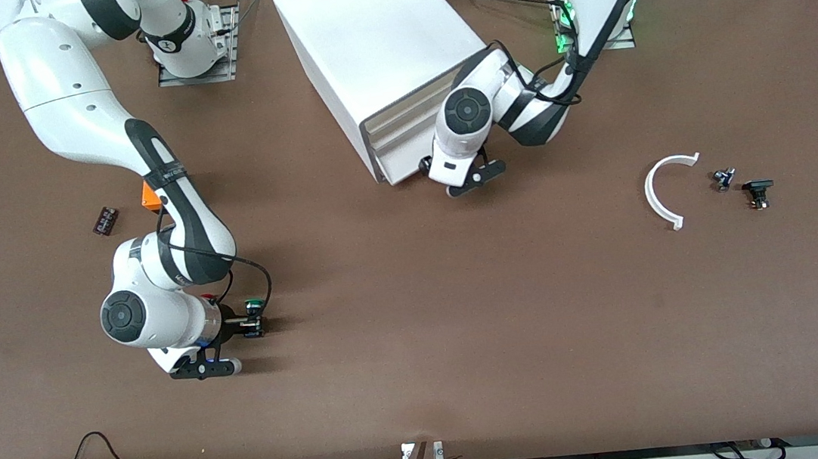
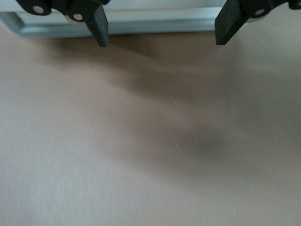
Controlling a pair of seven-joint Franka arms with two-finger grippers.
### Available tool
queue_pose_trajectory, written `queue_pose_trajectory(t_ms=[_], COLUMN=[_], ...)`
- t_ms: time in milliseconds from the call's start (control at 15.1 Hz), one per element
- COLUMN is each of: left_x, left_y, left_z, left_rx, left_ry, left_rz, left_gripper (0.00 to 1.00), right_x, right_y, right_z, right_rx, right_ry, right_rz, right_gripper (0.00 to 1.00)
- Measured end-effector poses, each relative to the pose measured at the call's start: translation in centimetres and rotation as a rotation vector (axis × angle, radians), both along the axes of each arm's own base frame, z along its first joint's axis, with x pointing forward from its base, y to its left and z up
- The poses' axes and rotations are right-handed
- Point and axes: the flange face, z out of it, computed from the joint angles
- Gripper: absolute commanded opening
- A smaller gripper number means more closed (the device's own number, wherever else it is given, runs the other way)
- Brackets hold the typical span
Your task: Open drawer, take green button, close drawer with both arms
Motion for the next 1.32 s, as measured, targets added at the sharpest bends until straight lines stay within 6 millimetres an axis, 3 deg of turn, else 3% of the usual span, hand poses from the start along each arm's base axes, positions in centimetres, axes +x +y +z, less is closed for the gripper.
queue_pose_trajectory(t_ms=[198,330,727,991,1322], left_x=[-0.9,-1.2,-2.6,-3.0,-3.2], left_y=[-0.5,-0.8,-1.8,-2.1,-2.3], left_z=[0.0,0.0,0.2,0.3,0.5], left_rx=[-0.003,-0.006,-0.003,-0.005,-0.001], left_ry=[0.008,0.012,0.034,0.036,0.040], left_rz=[-0.013,-0.018,-0.039,-0.046,-0.054], left_gripper=[1.00,1.00,1.00,1.00,1.00], right_x=[0.1,0.5,1.0,-1.0,-5.4], right_y=[0.0,-0.3,-6.0,-8.7,-9.8], right_z=[0.6,2.1,11.2,15.4,22.1], right_rx=[0.001,0.002,-0.060,-0.144,-0.155], right_ry=[-0.007,-0.030,-0.103,-0.126,-0.107], right_rz=[-0.003,-0.008,-0.063,-0.056,-0.061], right_gripper=[1.00,1.00,1.00,1.00,1.00])
